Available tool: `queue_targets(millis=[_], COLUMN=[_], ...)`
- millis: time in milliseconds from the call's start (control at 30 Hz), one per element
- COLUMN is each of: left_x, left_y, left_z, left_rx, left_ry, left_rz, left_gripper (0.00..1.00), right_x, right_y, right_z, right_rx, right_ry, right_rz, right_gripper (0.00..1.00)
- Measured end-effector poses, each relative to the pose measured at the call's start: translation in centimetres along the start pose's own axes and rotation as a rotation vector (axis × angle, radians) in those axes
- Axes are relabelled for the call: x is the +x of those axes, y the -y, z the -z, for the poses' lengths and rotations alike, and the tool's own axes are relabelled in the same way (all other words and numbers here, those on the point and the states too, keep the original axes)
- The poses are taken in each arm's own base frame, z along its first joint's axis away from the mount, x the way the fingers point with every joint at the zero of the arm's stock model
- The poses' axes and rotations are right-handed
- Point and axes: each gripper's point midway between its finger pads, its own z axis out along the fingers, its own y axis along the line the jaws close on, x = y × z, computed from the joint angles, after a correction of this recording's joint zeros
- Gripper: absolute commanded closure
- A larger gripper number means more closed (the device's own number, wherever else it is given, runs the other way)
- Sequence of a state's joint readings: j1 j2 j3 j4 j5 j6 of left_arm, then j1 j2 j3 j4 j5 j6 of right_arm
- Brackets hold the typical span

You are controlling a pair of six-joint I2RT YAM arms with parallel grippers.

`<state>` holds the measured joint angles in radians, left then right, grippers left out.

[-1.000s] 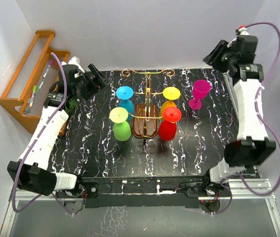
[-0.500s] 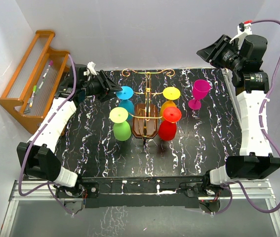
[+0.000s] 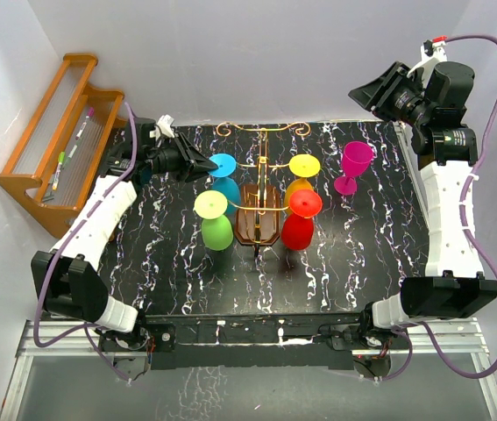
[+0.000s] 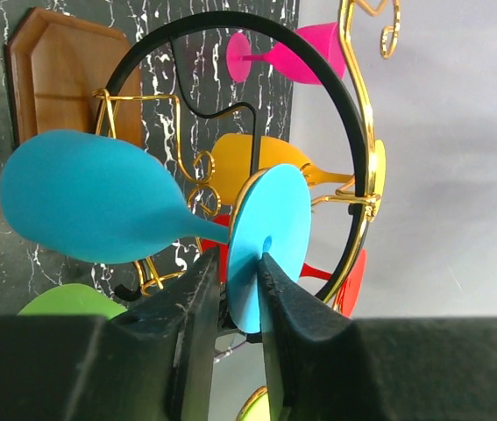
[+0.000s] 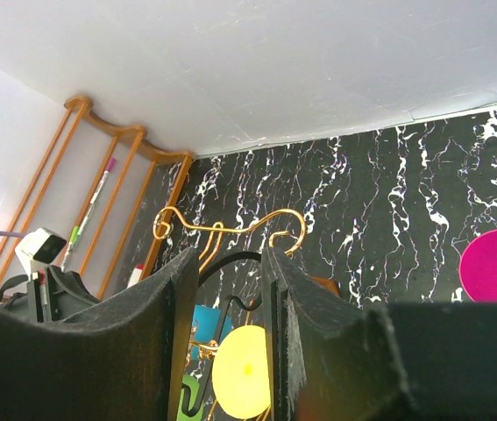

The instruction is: Take the wine glass off the wine glass rack

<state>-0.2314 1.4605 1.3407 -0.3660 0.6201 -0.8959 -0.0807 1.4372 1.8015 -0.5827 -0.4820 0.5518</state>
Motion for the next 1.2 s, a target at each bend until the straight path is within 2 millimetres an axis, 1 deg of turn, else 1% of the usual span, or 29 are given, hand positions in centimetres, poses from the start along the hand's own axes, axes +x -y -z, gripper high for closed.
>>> queue_targets(millis=[33,100,367,667,833,1200], left_x=[0.0,-0.1,0.0,0.1,0.2,0.0], left_y=[0.1,0.3,0.7,0.8,1.0,1.5], left_z=[0.0,0.1,0.4,1.2,1.5,1.7], left_rx=[0.004,0.014,0.01,-0.029,-0.032,-0.023], left_ry=[0.0,0.0,-0.006,-0.01,-0.019,-0.012], left_rz=[0.001,-0.004,0.004,0.012,0.005,-0.002], left_gripper=[0.87,0.92,1.0,1.0,1.0,1.0], right_x=[0.0,0.0,0.1,0.1,0.8,1.3], right_y=[0.0,0.0,0.1,0.4,1.1,1.5], right_z=[0.0,0.0,-0.1,-0.3,-0.6,-0.8], right_rx=[0.0,0.0,0.003,0.01,0.024,0.031], right_ry=[0.0,0.0,-0.003,0.0,-0.016,-0.025], right_rz=[-0.001,-0.001,-0.003,-0.003,-0.013,-0.022], right_gripper=[0.64,0.64,0.64,0.64,0.64,0.64])
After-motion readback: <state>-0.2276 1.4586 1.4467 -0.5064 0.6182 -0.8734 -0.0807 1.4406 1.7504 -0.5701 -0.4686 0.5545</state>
